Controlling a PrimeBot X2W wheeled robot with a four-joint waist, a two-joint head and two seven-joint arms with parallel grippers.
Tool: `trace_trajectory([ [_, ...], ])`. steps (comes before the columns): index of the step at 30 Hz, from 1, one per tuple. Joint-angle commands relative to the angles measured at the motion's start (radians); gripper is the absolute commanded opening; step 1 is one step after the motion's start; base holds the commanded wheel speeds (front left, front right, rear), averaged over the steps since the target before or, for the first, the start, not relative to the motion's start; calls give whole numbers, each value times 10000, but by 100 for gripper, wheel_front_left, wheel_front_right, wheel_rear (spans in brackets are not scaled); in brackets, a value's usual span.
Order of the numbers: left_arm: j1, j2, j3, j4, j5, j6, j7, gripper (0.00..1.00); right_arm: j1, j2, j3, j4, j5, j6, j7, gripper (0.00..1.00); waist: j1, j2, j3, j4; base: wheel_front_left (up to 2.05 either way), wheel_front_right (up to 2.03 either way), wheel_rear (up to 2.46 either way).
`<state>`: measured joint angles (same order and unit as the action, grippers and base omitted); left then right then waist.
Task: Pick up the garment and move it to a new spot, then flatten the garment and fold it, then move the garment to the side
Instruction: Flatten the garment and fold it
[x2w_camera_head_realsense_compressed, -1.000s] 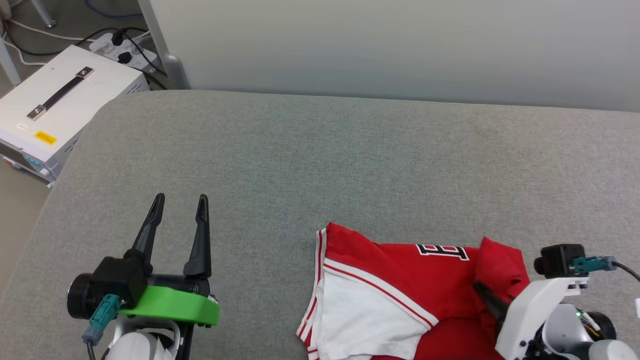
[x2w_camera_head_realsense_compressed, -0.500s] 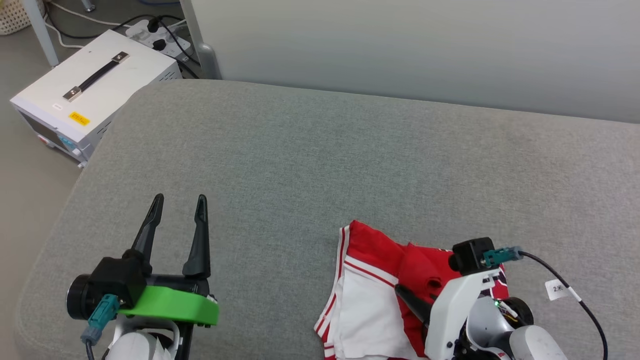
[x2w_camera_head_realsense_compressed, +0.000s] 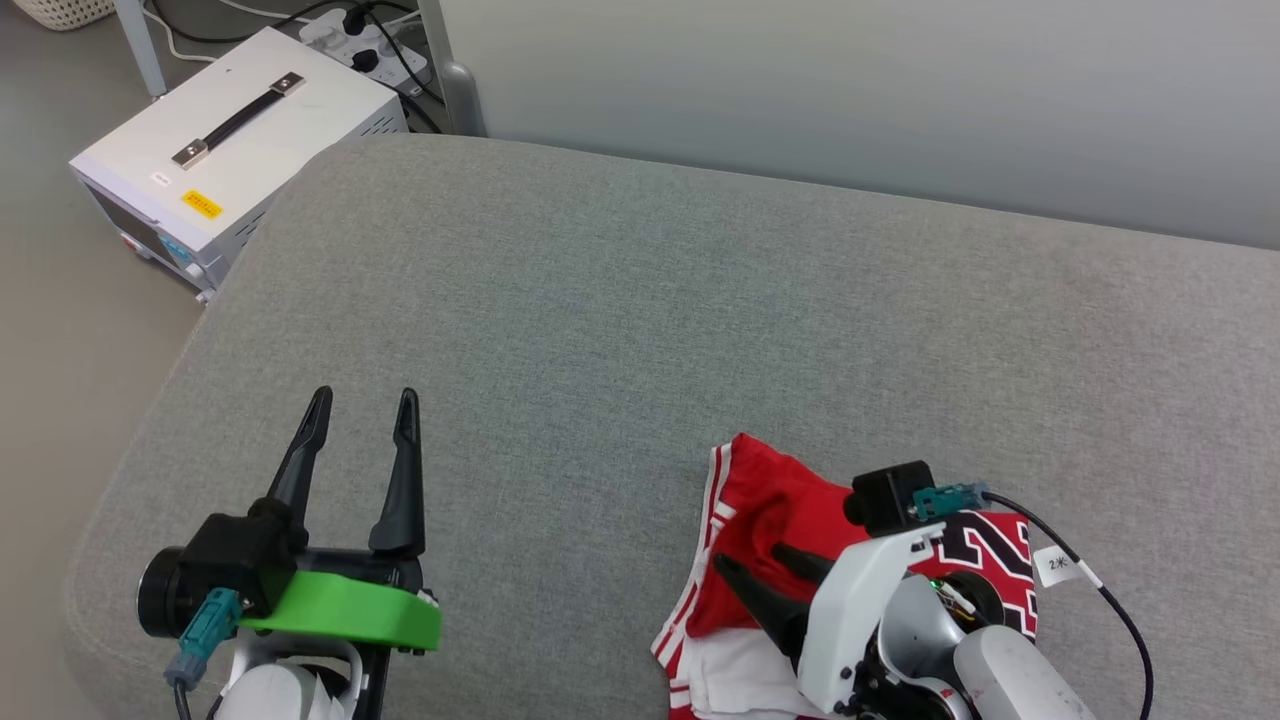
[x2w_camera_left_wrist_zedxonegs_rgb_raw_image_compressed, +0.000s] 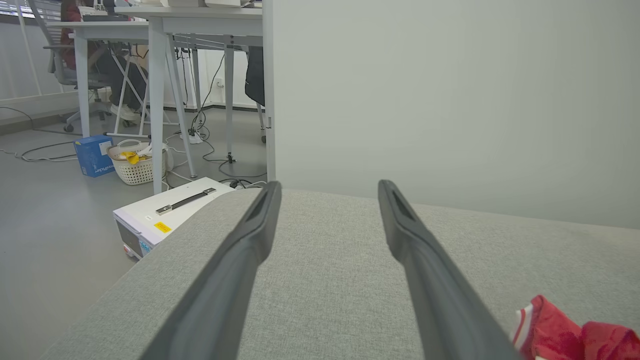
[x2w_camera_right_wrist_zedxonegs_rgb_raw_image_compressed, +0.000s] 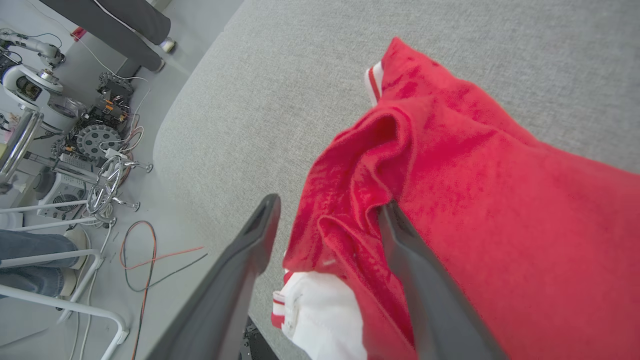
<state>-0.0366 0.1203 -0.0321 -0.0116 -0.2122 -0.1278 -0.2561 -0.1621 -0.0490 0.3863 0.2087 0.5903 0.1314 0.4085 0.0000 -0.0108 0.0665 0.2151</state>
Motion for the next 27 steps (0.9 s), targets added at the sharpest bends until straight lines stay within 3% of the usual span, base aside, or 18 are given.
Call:
trace_trajectory([
  [1, 80, -63, 5, 12, -26, -29, -57, 100, -207, -14, 140, -38, 106, -7, -91, 100, 0, 108, -20, -16, 0, 0, 0],
  [10, 141, -117, 47, 34, 8, -29, -57, 100, -410, -13, 744, -877, 303, -7, 30, 100, 0, 108, -229, -284, 0, 0, 0],
  [15, 196, -143, 41, 17, 18, -29, -57, 100, -770, -96, 252, -1109, -911, -7, -57, 100, 0, 108, -323, -511, 0, 0, 0],
  [20, 209, -153, 44, -36, 16, -29, -57, 100, -1234, -812, -122, -1315, -1725, -7, -652, 100, 0, 108, -326, -808, 0, 0, 0],
  [27, 146, -160, -146, -62, 24, -29, -57, 100, -1706, -2296, -721, -1185, -3253, -7, -2088, 100, 0, 108, -246, -1095, 0, 0, 0],
])
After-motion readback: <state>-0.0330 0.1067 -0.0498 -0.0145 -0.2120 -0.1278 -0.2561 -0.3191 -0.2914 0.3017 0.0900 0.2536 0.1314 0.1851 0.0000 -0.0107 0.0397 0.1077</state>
